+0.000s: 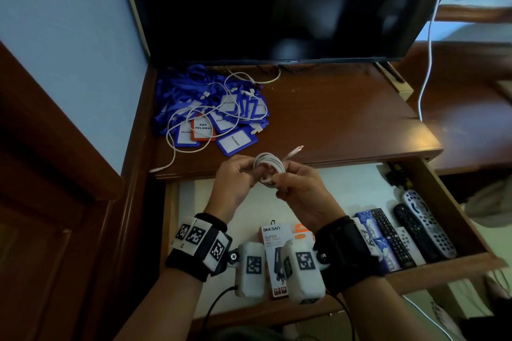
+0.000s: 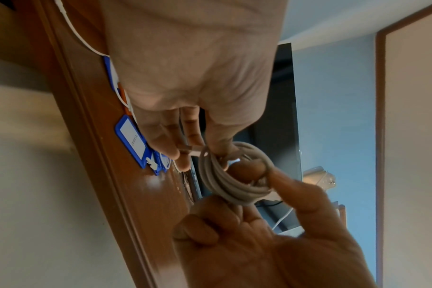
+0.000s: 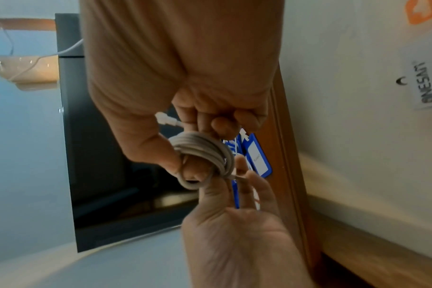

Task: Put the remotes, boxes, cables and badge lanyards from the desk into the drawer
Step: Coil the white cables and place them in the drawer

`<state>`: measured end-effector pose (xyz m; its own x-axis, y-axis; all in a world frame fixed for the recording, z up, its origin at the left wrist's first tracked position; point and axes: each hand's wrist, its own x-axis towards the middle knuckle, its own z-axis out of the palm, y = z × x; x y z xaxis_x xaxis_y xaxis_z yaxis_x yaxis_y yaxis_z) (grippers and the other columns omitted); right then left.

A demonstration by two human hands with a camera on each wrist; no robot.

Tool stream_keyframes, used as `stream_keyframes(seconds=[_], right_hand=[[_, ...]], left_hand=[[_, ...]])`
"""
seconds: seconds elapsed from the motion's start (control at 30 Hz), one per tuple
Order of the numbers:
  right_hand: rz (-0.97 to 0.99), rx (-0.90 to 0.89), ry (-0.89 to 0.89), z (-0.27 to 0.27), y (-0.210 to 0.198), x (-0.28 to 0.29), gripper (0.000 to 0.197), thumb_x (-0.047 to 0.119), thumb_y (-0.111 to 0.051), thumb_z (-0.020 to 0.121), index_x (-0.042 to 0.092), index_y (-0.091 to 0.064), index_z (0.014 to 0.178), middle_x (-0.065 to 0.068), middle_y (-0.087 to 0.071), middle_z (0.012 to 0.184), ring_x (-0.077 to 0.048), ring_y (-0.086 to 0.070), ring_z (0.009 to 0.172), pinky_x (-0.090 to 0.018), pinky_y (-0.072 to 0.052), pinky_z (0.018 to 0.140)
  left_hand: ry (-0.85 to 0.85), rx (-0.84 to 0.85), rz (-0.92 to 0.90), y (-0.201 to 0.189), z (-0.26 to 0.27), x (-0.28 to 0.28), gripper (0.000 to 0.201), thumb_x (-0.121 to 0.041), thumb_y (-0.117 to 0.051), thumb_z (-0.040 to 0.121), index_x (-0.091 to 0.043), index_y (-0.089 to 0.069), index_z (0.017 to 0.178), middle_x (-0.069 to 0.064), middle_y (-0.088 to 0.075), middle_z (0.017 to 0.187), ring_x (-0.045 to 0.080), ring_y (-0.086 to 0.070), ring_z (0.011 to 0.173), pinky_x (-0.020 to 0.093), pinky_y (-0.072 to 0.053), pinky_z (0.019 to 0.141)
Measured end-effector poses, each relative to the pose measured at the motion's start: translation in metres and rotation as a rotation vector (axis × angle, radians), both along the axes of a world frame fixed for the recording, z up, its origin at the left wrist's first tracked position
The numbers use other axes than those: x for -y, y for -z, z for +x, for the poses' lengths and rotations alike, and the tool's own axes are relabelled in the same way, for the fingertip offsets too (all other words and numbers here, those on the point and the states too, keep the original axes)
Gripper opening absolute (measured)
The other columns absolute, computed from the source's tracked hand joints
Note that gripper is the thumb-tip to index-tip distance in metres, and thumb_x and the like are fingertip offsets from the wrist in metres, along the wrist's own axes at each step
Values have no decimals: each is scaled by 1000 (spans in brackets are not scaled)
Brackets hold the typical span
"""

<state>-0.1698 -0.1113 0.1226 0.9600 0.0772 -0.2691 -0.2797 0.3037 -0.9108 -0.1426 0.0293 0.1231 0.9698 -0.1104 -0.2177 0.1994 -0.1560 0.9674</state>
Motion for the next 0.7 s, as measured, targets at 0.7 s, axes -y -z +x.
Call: stream_keyframes(seconds=[0.7], right_hand=[[-235,-171,214,-10,3,15,4,0,-66,79,3,-63,78,-11,-63,68,-15,-41,47,-21,-27,42]], left_hand=[[-162,237,399,2,-3,16,12,-33,-69,84,-25,-74,92,-12,-66,72,7,-55,70,27,-40,61]])
